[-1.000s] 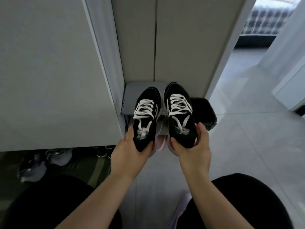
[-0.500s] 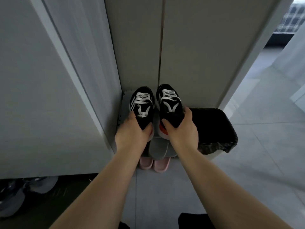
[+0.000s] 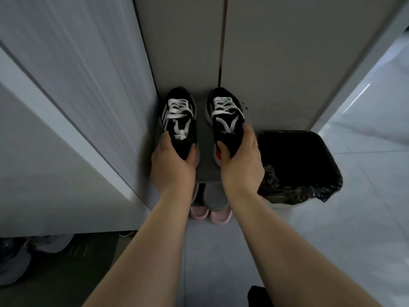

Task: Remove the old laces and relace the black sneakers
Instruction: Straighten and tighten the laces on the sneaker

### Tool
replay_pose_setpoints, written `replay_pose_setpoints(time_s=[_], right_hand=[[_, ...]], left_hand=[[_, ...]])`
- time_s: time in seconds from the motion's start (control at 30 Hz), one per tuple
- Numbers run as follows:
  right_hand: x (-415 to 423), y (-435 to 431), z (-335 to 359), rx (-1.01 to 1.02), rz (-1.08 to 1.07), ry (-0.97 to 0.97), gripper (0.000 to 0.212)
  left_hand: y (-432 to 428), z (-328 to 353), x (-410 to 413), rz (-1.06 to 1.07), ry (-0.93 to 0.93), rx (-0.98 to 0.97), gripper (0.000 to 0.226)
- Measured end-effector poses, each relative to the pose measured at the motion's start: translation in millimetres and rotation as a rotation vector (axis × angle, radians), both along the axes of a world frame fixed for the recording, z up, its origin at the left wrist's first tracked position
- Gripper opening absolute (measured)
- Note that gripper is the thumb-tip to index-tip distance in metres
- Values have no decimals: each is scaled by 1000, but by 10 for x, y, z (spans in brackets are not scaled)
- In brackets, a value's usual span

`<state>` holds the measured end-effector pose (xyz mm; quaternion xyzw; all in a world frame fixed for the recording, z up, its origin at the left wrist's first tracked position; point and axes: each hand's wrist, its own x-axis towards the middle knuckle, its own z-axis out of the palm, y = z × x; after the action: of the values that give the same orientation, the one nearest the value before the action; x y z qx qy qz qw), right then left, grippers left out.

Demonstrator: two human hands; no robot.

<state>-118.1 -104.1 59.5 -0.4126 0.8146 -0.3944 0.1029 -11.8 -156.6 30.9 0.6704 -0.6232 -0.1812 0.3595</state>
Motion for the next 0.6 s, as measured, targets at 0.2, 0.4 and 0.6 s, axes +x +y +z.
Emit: replay_pose_setpoints(time_s=[0.2,0.4,0.6], right_hand=[[26,-7,24,30,11,10,67],[77,4,-6,35,7,18,69],[43,8,-16,38,12,-39,78]], left_hand=[[-3,39,8,-23,-5,35,66],[30,49,48,-75,-3,49,67],[-8,68,116,-218,84,106,73]])
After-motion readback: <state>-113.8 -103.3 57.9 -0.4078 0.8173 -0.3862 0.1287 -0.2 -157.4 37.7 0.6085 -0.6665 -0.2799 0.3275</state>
